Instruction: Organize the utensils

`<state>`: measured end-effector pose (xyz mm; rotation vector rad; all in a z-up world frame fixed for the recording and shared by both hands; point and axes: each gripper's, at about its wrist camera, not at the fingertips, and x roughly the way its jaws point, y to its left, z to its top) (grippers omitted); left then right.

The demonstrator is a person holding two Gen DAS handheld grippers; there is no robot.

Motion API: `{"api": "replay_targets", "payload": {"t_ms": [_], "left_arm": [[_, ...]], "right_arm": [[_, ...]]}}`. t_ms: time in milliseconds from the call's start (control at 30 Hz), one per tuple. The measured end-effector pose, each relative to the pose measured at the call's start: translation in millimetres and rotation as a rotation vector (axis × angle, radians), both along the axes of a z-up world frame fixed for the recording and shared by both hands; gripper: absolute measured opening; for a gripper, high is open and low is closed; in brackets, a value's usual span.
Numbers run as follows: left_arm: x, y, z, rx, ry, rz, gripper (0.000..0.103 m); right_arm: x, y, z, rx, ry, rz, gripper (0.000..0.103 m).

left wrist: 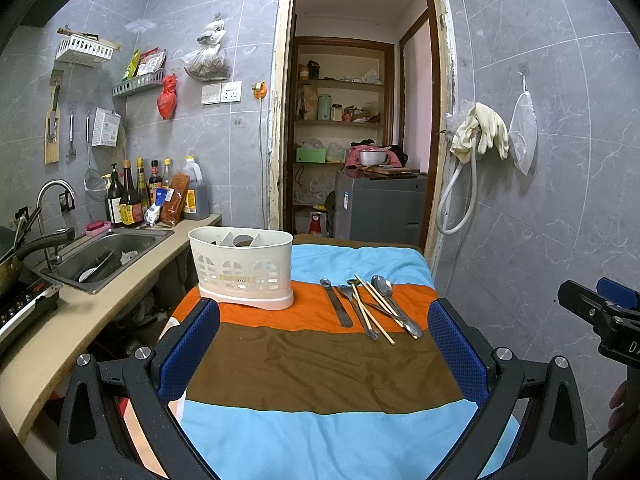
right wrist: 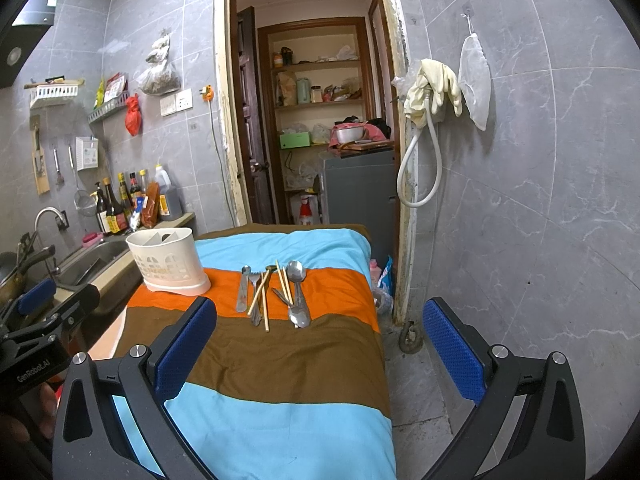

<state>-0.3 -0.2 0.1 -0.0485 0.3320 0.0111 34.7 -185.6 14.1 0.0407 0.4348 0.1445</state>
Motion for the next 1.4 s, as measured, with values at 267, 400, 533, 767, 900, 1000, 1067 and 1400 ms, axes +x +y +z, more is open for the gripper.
{"api": "replay_targets", "payload": {"t_ms": [267, 400, 533, 767, 900, 1000, 1067, 1400], "left_arm": [[0.0, 0.1, 0.0, -0.001, 0.001, 0.0, 0.102], [0.0, 0.0, 0.0, -0.001, 0.001, 0.0, 0.102], [0.1, 0.0, 0.0, 0.0, 0.001, 0.0, 0.102], [0.0, 0.2, 0.1, 0.0, 0.001, 0.0, 0.102], [0.0, 0.1, 0.0, 0.0, 0.002, 0.0, 0.102], [0.2, 0.0, -0.1, 0.001, 0.001, 0.0, 0.102], [0.2, 0.2, -0.1, 0.002, 0.001, 0.0, 0.102], [-0.3, 1.7, 2.6, 0.007, -0.007, 0.001, 0.102]], "right_arm": [[0.4, -0.5, -0.6, 0.0, 0.0, 0.001, 0.103], [0.4, -0.8, -0.8, 0.0, 0.001, 0.0, 0.103], [0.2, -1.1, -0.8, 0.0, 0.001, 0.0, 0.103], [-0.7, -1.7, -0.5, 0.0, 0.002, -0.001, 0.103], [-1.6, -1.8, -0.2, 0.0, 0.001, 0.001, 0.103], [-2.2, -2.2, 0.0, 0.0, 0.001, 0.001, 0.103], [-2.3, -2.7, 0.1, 0.0, 0.003, 0.0, 0.103], [-2.3, -5.5, 0.0, 0.005, 0.007, -0.018, 0.103]]}}
